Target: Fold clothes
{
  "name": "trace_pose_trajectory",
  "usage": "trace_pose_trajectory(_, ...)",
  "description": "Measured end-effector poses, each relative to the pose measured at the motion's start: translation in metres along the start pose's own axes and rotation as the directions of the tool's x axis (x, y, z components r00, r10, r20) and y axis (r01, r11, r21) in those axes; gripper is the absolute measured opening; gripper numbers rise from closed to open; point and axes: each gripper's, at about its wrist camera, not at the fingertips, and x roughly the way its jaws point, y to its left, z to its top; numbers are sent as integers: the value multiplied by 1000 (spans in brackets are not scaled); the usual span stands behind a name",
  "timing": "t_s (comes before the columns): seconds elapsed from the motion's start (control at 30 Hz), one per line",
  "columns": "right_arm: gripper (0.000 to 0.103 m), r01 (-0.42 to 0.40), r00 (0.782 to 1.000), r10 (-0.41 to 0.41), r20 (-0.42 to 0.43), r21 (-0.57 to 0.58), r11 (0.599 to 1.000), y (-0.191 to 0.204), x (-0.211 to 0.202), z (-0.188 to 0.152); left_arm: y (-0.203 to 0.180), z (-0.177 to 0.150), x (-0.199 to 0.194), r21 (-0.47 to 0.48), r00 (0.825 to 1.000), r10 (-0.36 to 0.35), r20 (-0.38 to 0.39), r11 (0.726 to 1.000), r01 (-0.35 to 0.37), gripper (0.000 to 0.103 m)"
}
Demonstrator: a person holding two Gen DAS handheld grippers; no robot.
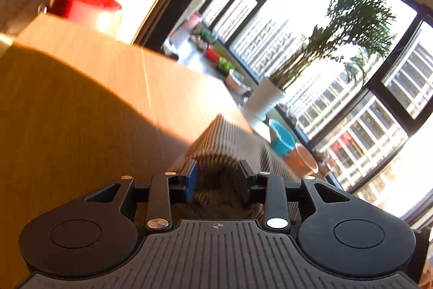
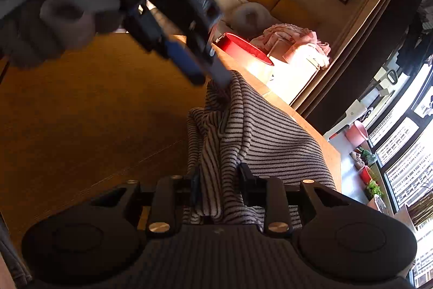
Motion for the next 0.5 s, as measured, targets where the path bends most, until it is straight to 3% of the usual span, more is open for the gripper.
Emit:
trace_pose_trajectory(0.1, 35, -4, 1000, 4, 0, -2, 1000, 1, 1, 1, -27, 14, -4, 35, 995, -85, 58, 996, 83, 38)
trace_pose_trajectory(0.2, 42, -8, 1000, 8, 4, -5, 1000, 6, 2, 2, -48, 9, 23, 53, 989, -143, -24, 988, 144, 39)
trace_pose_trajectory(0.3, 48, -37, 999, 36, 16, 23, 999, -2, -1, 2, -40, -12, 60, 41, 988, -76, -132, 996, 82, 38)
trace_pose_trajectory(0.37, 51, -112, 994, 109, 32, 99, 989, -21, -10, 2, -28, -22, 72, 28, 986, -51, -156, 998, 56, 25)
trace_pose_trajectory(0.43, 63, -198, 980, 186, 73, 219, 955, -51, -22, 1, -22, -22, 70, 0, 986, -67, -155, 998, 68, 24)
trace_pose_trajectory(0.5, 92, -244, 968, 209, 135, 354, 903, -88, -32, -2, -23, -20, 69, 20, 986, -60, -159, 998, 64, 24)
